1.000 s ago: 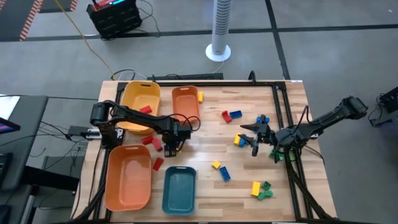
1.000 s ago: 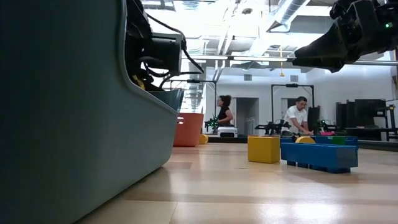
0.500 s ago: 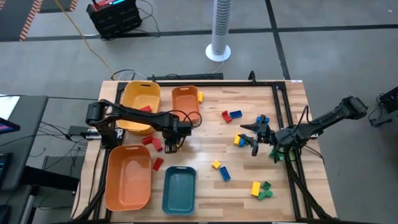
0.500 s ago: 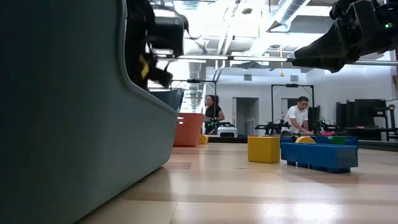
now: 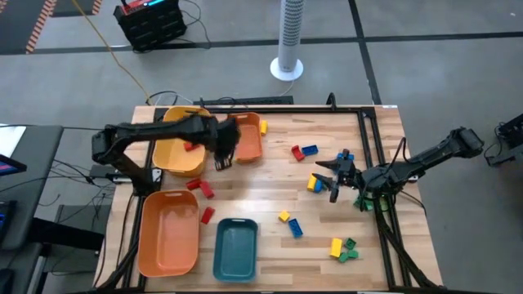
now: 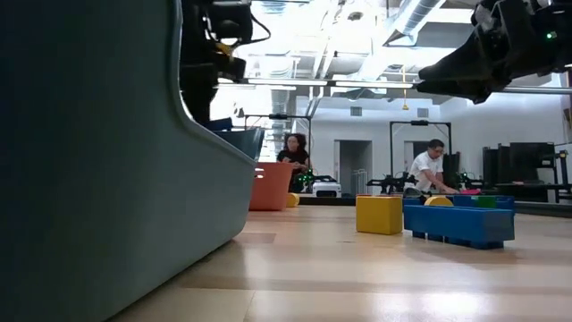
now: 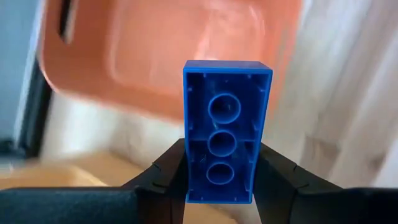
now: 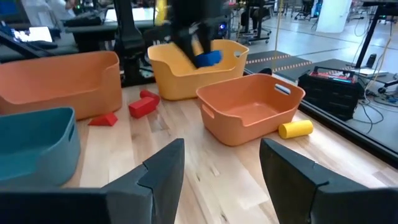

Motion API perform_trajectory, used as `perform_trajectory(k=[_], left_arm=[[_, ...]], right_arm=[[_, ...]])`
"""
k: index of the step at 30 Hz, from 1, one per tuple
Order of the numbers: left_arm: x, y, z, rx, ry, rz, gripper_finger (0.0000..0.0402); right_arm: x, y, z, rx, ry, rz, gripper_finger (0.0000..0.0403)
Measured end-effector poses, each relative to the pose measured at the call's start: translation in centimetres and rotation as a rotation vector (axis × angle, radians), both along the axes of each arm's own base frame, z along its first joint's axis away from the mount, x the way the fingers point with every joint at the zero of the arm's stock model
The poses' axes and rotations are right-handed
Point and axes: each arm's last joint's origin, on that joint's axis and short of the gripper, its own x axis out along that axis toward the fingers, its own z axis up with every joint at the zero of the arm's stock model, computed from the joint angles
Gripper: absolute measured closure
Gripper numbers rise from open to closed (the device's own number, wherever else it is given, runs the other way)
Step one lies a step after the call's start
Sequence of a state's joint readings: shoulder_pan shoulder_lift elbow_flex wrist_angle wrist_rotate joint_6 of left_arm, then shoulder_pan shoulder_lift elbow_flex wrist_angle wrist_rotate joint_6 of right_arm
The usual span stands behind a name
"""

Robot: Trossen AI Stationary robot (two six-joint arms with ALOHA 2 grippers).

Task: Sort blocks
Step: Put the blue game piece into the top orange bin, then put the green game piece into the blue bin

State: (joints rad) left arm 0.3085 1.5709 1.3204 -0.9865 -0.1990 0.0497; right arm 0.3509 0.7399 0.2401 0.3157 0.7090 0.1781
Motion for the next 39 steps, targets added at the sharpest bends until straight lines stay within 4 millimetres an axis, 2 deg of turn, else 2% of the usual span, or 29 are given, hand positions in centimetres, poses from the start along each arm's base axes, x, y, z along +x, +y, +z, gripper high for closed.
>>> perform_trajectory(k=[5,8,14,18,23,26,28,31,33,36,39], left_arm=[[2.9,3.5,0.4,0.018,0.036,-0.047,0.0274],[4.6,5.8,-0.4,0.009,0.095,-0.069,0.0274],[6.6,10.3,-4.1,-0.031,0.195,-0.054,0.0274],[7.2,12.1,-6.7,-0.059,0.248,-0.048,0.0274],[7.5,12.1,-8.9,-0.097,0.325,-0.071,0.0274],[7.8,11.8,-9.3,-0.098,0.337,-0.088,0.0274],[8.0,11.6,-9.2,-0.087,0.329,-0.098,0.0245],[8.0,11.4,-9.2,-0.089,0.337,-0.103,0.0176],[7.9,11.4,-9.2,-0.095,0.347,-0.101,0.015],[7.8,11.3,-8.9,-0.09,0.344,-0.103,0.0142],[8.0,10.6,-7.3,-0.055,0.303,-0.127,0.0151]], right_arm=[[0.4,0.2,-0.4,-0.008,0.022,0.0,0.018],[0.7,0.3,-0.8,-0.01,0.038,-0.001,0.018],[0.8,0.3,-0.9,-0.015,0.049,0.001,0.018],[0.8,0.3,-1.0,-0.02,0.053,0.003,0.018],[0.7,0.3,-1.1,-0.029,0.073,0.003,0.018],[0.7,0.3,-1.2,-0.03,0.074,0.003,0.018],[0.7,0.3,-1.1,-0.03,0.074,0.001,0.018],[0.7,0.3,-1.1,-0.032,0.075,0.002,0.018],[0.7,0.3,-1.2,-0.032,0.075,0.002,0.018],[0.7,0.3,-1.2,-0.032,0.075,0.002,0.018],[0.7,0.3,-1.2,-0.03,0.079,0.001,0.018]])
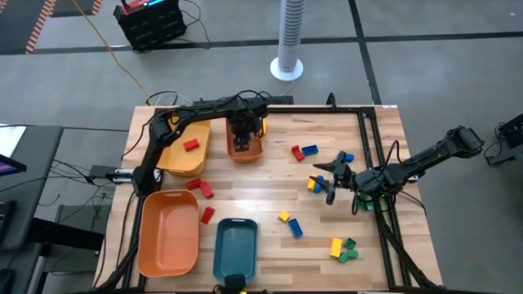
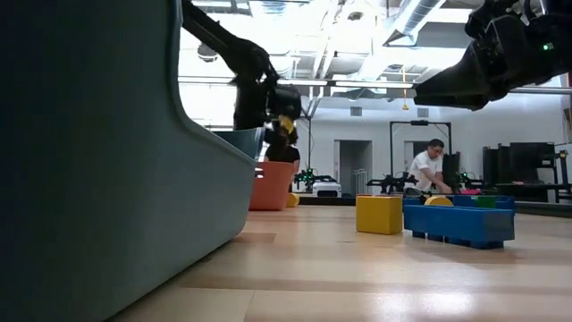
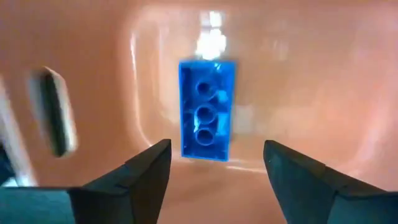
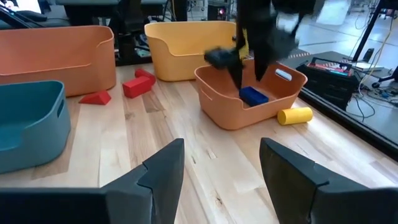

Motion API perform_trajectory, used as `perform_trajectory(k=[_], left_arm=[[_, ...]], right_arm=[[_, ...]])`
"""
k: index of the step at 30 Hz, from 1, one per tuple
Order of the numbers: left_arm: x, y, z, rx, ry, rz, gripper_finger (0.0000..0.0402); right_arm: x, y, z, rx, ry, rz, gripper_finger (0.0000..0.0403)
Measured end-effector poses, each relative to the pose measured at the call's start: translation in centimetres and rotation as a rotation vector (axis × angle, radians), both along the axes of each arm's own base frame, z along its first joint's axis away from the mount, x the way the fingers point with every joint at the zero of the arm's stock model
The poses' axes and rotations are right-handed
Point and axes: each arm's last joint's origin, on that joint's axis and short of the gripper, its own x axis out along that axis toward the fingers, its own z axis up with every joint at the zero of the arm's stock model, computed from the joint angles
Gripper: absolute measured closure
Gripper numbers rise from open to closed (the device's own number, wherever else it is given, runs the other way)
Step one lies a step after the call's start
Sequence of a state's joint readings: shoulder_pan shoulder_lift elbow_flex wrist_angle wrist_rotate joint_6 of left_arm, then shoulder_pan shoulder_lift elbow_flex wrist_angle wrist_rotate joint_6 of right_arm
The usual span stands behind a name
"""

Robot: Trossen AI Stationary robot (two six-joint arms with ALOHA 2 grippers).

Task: Sort blocks
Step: Put the green game piece into the blue bin

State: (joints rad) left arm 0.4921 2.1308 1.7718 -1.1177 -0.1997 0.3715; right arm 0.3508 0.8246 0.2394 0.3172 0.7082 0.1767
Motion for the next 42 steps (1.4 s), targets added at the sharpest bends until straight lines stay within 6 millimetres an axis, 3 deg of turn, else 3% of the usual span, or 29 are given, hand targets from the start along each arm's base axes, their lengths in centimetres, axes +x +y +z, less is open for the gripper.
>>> perform_trajectory(k=[8,12,17,22,29,38,42], left_arm=[[-0.7,-4.9,9.3,0.126,-0.297,-0.037,0.0171],[-1.0,-9.4,11.6,0.167,-0.434,-0.112,0.0171],[-1.9,-13.8,10.1,0.156,-0.442,-0.204,0.0171],[-3.2,-17.2,8.3,0.158,-0.551,-0.286,0.0171],[-5.1,-19.9,8.1,0.173,-0.693,-0.284,0.0171],[-6.2,-23.1,6.9,0.146,-0.64,-0.355,0.0171],[-6.4,-23.6,6.2,0.141,-0.639,-0.356,0.0171]], right_arm=[[-0.3,-0.7,-1.5,0.018,0.125,-0.073,0.018],[0.1,-1.5,-1.9,0.058,0.183,-0.075,0.018],[1.5,-1.7,-0.7,0.105,0.378,-0.079,0.018],[3.8,-0.9,1.0,0.085,0.628,0.026,0.0173],[6.6,-1.2,2.5,0.061,0.968,0.101,0.0143],[6.2,-0.8,0.1,-0.038,1.386,0.241,0.0137],[6.2,-1.6,0.1,0.08,1.351,0.141,0.0137]])
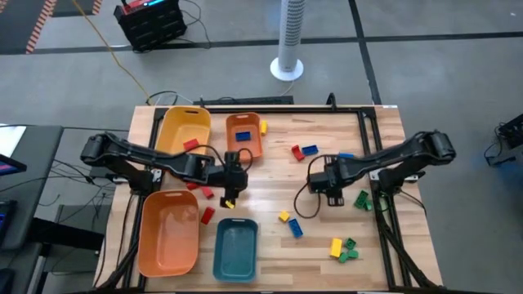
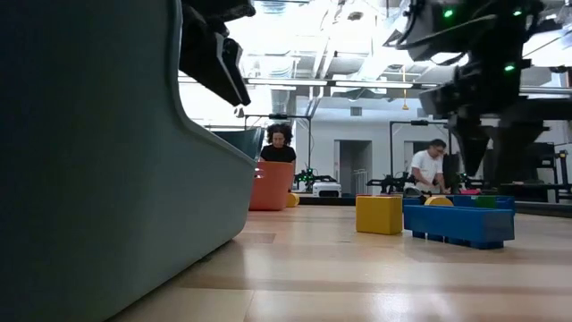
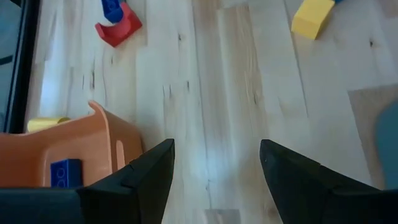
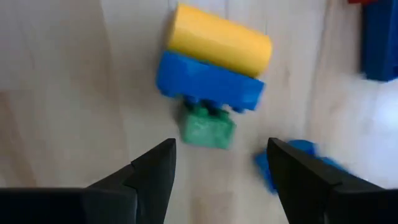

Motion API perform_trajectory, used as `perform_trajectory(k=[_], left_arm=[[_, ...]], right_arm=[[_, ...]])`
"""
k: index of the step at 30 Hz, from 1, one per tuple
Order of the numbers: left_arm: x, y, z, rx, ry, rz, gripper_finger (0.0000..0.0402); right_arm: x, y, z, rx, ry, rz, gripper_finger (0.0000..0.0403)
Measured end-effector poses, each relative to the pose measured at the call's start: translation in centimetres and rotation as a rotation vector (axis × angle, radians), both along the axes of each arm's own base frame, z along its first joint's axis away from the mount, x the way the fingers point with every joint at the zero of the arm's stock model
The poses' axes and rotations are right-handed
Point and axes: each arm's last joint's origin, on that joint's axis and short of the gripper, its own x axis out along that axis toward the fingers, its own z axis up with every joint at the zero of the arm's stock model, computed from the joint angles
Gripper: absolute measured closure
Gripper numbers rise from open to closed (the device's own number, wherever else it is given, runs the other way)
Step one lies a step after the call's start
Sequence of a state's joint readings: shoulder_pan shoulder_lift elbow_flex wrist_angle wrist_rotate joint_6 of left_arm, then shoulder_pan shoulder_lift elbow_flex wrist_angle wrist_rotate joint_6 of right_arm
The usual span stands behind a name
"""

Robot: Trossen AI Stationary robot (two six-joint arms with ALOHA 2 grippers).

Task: Sort blocks
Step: Put the green game piece into the blue bin

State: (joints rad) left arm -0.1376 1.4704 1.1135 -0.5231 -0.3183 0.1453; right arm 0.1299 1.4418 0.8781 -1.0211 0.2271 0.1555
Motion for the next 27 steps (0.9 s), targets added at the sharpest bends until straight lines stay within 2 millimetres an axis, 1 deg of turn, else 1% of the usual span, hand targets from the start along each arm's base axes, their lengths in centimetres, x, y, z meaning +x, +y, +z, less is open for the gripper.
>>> perform_trajectory(k=[6,9,11,16,21,27], left_arm=[[0.0,-0.1,-0.2,-0.008,-0.001,0.01,0.0171],[-0.1,-0.1,-0.2,0.0,0.004,0.014,0.0171],[-0.1,-0.1,-0.2,0.002,0.004,0.016,0.0171],[-0.1,0.0,-0.2,0.015,0.003,0.022,0.0171],[-0.1,0.0,-0.2,0.016,0.004,0.021,0.0171],[-0.3,0.0,-0.4,0.012,0.027,0.042,0.0171]], right_arm=[[-0.9,-0.6,-1.2,0.037,-0.031,-0.125,0.0137],[-1.0,-0.8,-1.7,0.08,-0.082,-0.156,0.0137],[-1.2,-1.0,-2.2,0.09,-0.081,-0.174,0.0137],[-1.2,-1.2,-3.1,0.102,-0.114,-0.19,0.0137],[-1.2,-1.2,-3.4,0.111,-0.133,-0.189,0.0138],[-1.2,-1.2,-3.9,0.116,-0.159,-0.197,0.0156]])
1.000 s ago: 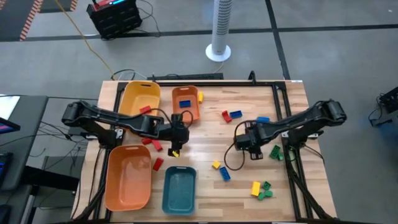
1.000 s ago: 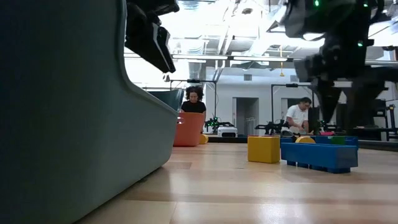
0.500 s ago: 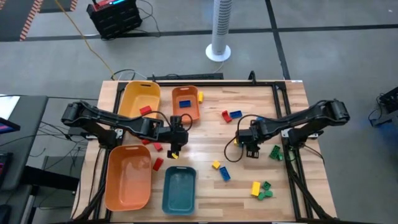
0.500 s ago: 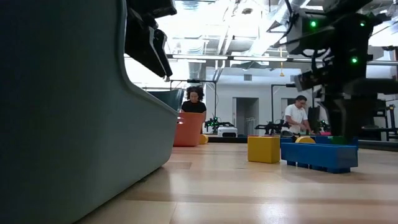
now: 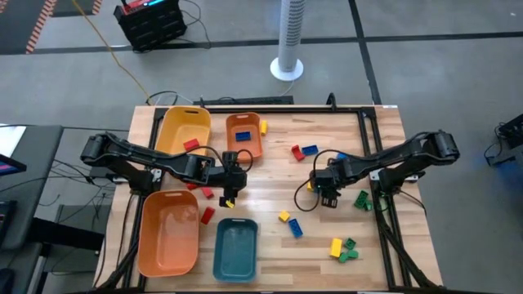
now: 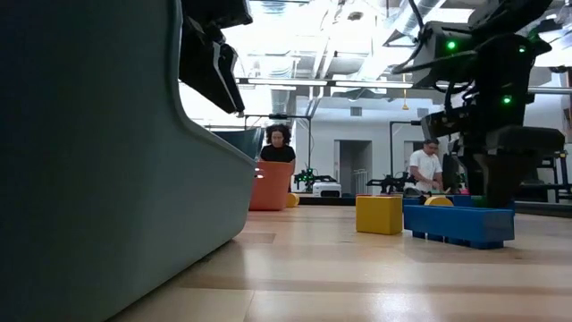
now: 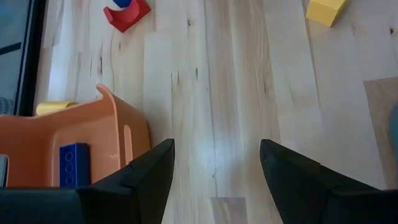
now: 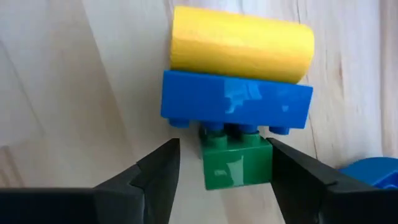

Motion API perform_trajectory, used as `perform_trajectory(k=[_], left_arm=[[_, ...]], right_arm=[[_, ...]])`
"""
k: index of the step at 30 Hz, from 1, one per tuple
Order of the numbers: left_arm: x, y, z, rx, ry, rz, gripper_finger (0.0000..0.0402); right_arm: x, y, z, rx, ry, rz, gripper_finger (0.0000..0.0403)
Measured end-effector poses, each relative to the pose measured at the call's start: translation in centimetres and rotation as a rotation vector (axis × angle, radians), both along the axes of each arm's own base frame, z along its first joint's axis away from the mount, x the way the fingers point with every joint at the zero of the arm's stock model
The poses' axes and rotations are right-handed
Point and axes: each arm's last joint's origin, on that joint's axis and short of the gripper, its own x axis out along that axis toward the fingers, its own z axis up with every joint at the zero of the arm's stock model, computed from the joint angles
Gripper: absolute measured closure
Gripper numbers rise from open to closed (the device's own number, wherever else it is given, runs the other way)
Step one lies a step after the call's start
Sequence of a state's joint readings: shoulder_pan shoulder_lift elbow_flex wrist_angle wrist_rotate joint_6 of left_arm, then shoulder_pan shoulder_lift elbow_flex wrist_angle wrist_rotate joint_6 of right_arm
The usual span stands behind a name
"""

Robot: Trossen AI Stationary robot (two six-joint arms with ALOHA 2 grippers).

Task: Sort blocks
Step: Put the green game piece into the blue bin

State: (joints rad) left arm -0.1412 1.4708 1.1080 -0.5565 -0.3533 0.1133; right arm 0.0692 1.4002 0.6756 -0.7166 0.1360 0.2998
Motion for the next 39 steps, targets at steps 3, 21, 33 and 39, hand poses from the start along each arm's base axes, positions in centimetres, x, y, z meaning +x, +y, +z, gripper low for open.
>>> perform_trajectory(k=[3,21,33,39], left_arm=[[-0.1,-0.2,-0.1,0.003,0.014,0.0,0.0171],[-3.6,-0.9,4.1,0.11,-0.095,-0.026,0.0171],[-6.0,-1.5,3.9,0.221,-0.015,-0.043,0.0171],[-7.0,-3.7,1.0,0.261,-0.058,-0.169,0.0171]], right_arm=[[-0.2,0.0,-0.3,-0.004,0.005,-0.007,0.0176],[-0.7,0.0,2.2,-0.06,-0.08,-0.06,0.0263],[4.5,3.7,9.7,-0.121,-0.618,0.007,0.0264],[7.1,5.4,11.0,0.067,-0.892,0.071,0.0264]])
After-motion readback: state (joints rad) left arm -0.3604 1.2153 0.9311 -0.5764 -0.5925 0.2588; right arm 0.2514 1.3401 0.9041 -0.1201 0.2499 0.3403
